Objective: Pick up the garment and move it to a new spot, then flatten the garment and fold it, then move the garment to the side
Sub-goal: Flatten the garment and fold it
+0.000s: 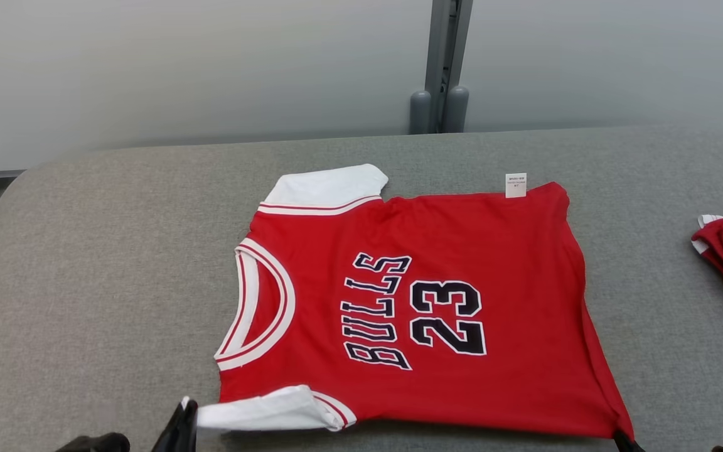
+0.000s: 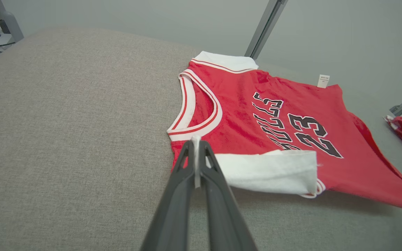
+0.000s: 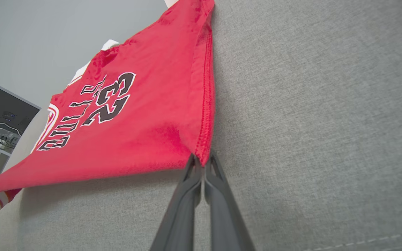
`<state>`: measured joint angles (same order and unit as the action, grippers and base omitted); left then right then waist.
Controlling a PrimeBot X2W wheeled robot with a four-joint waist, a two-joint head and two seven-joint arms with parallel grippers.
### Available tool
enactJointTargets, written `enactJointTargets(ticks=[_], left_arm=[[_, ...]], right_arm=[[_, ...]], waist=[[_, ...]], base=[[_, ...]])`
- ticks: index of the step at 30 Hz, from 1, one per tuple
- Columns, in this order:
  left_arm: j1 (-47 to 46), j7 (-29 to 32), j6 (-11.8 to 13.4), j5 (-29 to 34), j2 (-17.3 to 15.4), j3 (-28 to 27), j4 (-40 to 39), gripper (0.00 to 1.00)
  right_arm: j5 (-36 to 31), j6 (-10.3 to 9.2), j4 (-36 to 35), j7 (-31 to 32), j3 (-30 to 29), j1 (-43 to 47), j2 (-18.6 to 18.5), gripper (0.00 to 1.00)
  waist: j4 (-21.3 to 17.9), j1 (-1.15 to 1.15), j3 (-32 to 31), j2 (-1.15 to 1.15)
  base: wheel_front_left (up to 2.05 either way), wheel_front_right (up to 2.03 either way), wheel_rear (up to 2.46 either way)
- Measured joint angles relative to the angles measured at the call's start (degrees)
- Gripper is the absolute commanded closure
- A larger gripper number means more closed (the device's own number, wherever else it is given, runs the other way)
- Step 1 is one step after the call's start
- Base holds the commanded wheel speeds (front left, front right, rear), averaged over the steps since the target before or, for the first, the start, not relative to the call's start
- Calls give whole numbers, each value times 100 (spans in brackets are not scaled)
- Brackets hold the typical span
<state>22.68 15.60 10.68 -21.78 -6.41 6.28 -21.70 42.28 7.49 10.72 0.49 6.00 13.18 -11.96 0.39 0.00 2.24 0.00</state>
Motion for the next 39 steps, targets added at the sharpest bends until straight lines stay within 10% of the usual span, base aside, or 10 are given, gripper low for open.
enactJointTargets(ticks=[13, 27, 28, 29, 30, 39], left_arm=[[-1655, -271, -446, -131, -207, -57, 977, 100], [-3356, -1099, -1072, -233, -165, 102, 2931, 100], [-3407, -1148, -1123, -238, -154, 129, 3076, 97], [-3435, -1229, -1152, -243, -124, 145, 3209, 50], [-3454, -1345, -1173, -248, -99, 154, 3309, 0], [-3348, -2646, -970, 2, 69, 141, 3519, 0]], right_arm=[[-582, 0, -198, 672, -665, -897, 762, 100], [-417, -1, 803, 245, -120, -2395, 547, 100], [-379, -1, 838, 127, -80, -2443, 521, 63], [-353, -1, 877, 68, -24, -2470, 478, 16], [-337, -1, 889, -45, 38, -2472, 443, 0], [-983, -1, 584, -1326, 216, -2222, 207, 0]], waist=[[-111, 0, 391, 0], [-219, -1, 1126, 0], [-220, 0, 1152, 0], [-218, -1, 1168, 0], [-215, 0, 1174, 0], [-211, 0, 991, 0]], base=[[0, 0, 0], [0, 0, 0], [0, 0, 0], [0, 0, 0], [0, 0, 0], [0, 0, 0]])
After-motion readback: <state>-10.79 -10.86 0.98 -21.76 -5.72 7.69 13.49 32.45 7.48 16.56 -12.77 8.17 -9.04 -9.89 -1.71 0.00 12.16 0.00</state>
